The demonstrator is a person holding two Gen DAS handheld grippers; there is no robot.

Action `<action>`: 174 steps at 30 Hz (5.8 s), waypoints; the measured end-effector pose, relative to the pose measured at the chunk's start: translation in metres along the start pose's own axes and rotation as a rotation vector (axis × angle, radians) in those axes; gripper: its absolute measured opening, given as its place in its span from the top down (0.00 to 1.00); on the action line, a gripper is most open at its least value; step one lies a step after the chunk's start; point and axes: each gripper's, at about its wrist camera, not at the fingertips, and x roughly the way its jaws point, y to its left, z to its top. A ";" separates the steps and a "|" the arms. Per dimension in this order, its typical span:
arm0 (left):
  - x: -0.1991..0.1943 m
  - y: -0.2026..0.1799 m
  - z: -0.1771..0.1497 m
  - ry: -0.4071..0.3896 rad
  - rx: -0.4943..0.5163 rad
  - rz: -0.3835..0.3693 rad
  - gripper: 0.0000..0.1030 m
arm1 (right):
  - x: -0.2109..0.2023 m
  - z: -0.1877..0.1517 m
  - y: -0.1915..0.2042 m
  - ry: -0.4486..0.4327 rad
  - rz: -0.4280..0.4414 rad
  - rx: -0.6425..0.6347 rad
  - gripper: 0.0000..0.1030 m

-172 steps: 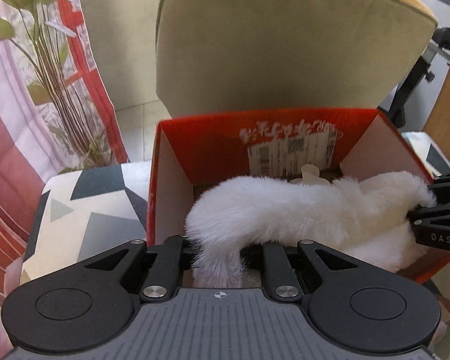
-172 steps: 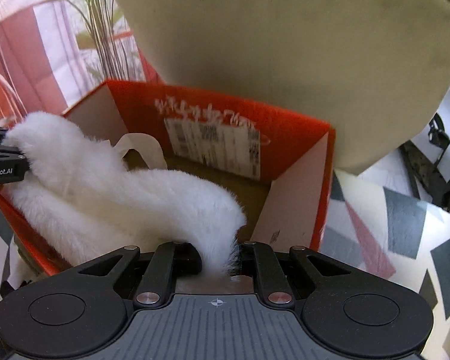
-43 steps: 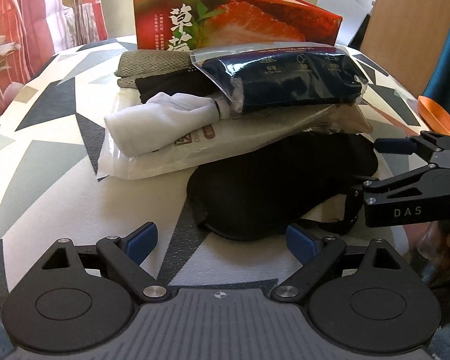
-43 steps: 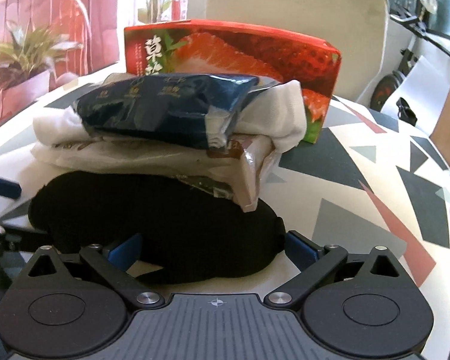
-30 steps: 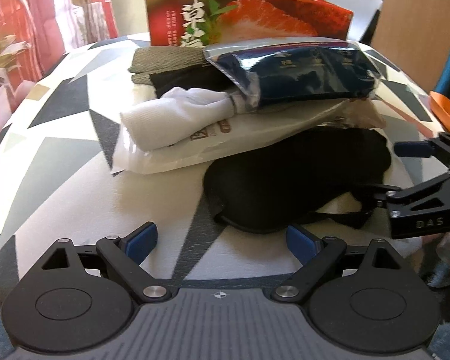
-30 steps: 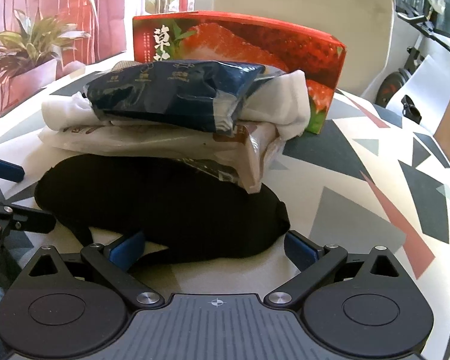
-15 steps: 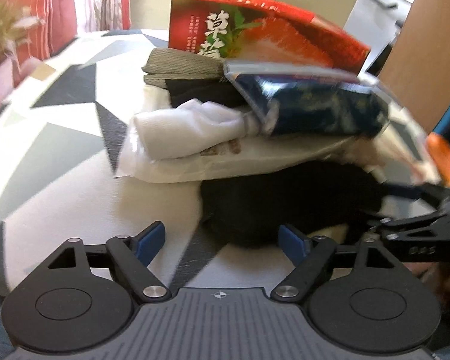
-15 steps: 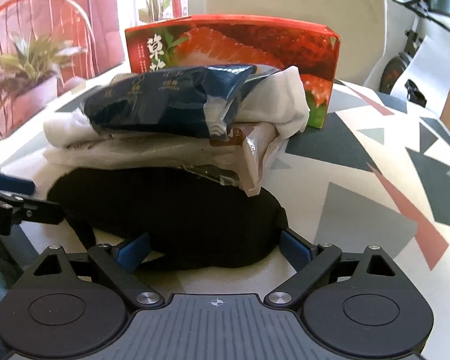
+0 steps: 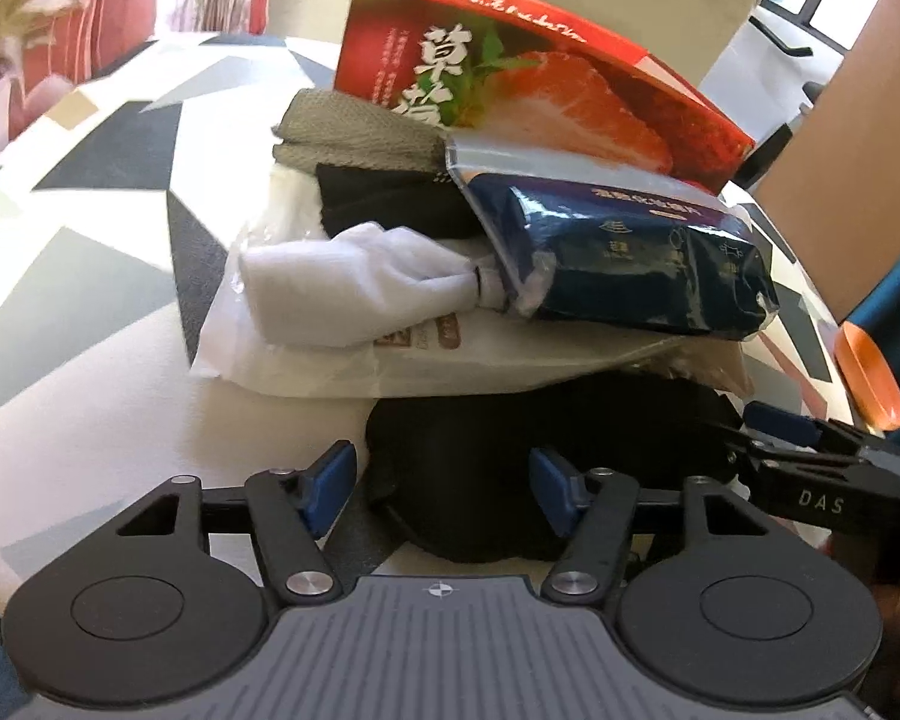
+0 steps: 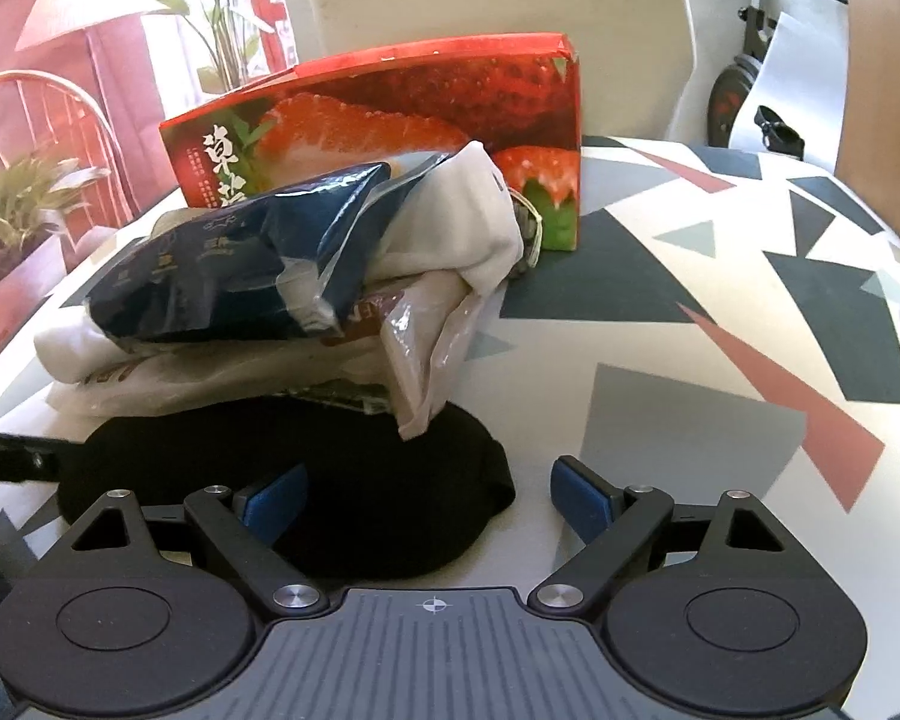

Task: Organize soft objects
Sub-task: 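Lower both grippers onto the black eye mask, then close the left gripper on the black eye mask while the right gripper closes on it, then lift the black eye mask with both grippers toward the red box, then open both grippers to drop the eye mask into the red box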

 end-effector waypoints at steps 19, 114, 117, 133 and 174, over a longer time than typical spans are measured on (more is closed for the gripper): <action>-0.008 -0.005 -0.013 -0.022 0.125 0.110 0.71 | -0.012 -0.005 0.011 0.037 0.095 0.026 0.42; -0.119 -0.050 0.170 -0.527 0.262 0.091 0.82 | -0.099 0.208 0.042 -0.310 0.261 -0.093 0.84; -0.105 -0.050 0.193 -0.536 0.273 0.108 0.82 | -0.086 0.231 0.041 -0.315 0.249 -0.107 0.84; 0.018 -0.045 0.289 -0.466 0.258 0.139 0.83 | 0.055 0.307 0.017 -0.221 0.132 -0.099 0.84; 0.012 -0.024 0.282 -0.273 0.211 0.025 0.00 | 0.072 0.302 -0.014 -0.061 -0.024 -0.100 0.01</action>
